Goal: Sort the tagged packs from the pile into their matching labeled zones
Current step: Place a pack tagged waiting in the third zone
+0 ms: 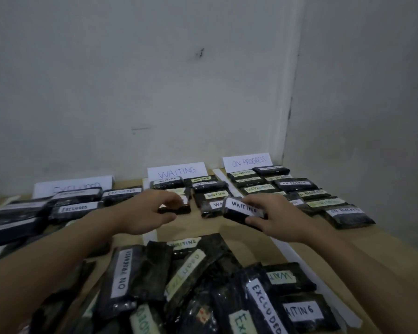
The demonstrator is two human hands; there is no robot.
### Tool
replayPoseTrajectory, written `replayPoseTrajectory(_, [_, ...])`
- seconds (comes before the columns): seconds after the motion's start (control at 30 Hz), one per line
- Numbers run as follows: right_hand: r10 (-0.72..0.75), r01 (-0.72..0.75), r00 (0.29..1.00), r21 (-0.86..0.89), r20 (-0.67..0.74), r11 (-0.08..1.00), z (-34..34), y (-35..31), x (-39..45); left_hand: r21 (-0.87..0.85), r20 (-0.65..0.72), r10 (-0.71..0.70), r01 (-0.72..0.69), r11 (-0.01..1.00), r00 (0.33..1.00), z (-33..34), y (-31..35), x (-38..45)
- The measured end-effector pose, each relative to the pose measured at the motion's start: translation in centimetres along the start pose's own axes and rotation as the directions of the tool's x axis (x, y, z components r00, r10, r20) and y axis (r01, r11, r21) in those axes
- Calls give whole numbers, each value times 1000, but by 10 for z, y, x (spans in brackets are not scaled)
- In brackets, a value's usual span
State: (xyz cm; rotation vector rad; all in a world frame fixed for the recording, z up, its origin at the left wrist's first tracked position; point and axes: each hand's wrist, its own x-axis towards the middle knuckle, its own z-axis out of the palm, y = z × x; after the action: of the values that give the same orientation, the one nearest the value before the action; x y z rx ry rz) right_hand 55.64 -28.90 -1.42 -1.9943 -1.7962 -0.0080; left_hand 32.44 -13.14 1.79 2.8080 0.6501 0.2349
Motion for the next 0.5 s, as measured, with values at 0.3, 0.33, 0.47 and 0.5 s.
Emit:
replayPoseTrajectory(0.3, [-103, 154, 966, -209, 238, 966, 49, -56, 94, 34, 23, -83, 82, 996, 996, -2, -60, -39])
replayPoseTrajectory(0.33, [-104, 166, 960, -229, 259, 959, 55, -60, 100, 29, 27, -89, 88, 996, 996, -1, -64, -43])
replayPoseTrajectory(0.47, [-129, 212, 949, -282, 287, 936, 80, -70, 116, -16, 28, -84, 84, 996, 996, 6, -72, -51])
replayPoseTrajectory(0.5, [-136, 225, 948, -303, 288, 926, 85, -72, 119, -28, 32, -75, 76, 997, 997, 7, -71, -52])
